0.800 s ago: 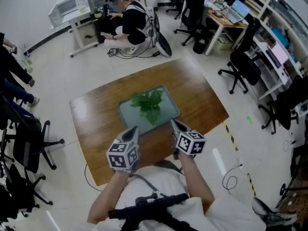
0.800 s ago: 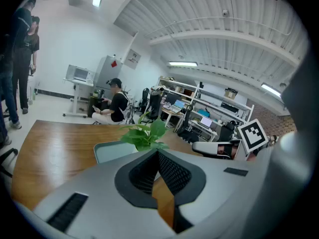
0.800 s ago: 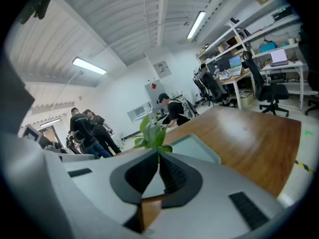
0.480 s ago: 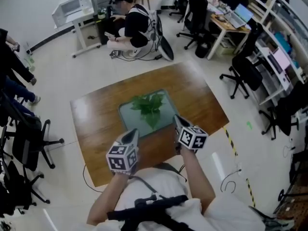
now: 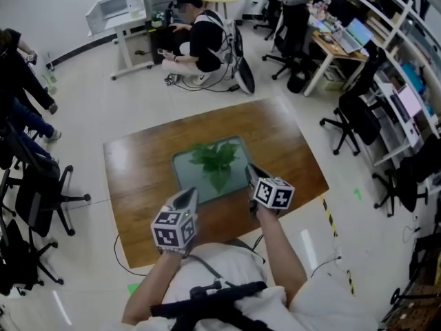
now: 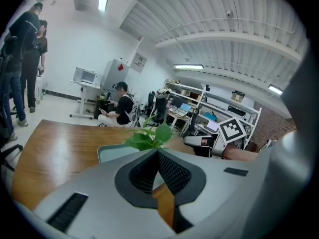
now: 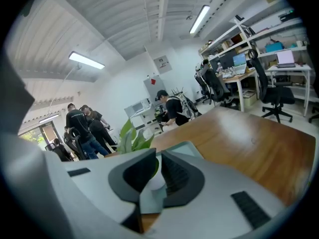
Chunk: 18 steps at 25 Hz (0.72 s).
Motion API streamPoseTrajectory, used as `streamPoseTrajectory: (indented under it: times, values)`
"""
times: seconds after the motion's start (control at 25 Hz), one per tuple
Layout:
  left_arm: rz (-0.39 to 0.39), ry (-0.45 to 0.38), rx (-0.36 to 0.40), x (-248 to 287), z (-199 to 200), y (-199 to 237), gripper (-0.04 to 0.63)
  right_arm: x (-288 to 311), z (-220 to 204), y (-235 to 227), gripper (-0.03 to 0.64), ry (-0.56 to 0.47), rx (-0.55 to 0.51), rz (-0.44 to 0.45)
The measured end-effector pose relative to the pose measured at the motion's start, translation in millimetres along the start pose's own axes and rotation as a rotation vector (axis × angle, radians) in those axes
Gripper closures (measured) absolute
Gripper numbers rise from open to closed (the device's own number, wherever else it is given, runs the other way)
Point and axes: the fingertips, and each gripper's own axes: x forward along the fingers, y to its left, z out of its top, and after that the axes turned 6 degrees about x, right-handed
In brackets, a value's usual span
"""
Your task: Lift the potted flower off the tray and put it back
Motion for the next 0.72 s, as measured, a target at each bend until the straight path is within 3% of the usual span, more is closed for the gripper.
streamPoseTrajectory:
  times: [0.24, 0.32, 0.72]
  values:
    - [0.004, -0.016, -0.003, 1.6, 3.6, -0.8, 0.6, 37.6, -9.1, -8.4, 0.525, 0.081, 0.03, 0.019]
    - [0.012, -0.012, -0.002, 1.5, 3.2, 0.8, 0.6, 51.4, -14.7, -11.7, 0.478, 0.114, 0.054, 0.031]
    - [0.07, 0.004, -0.014, -6.1, 0.1, 18.8, 0.6, 103.3, -39.2, -13.8, 0.462, 0.227, 0.151, 0.06]
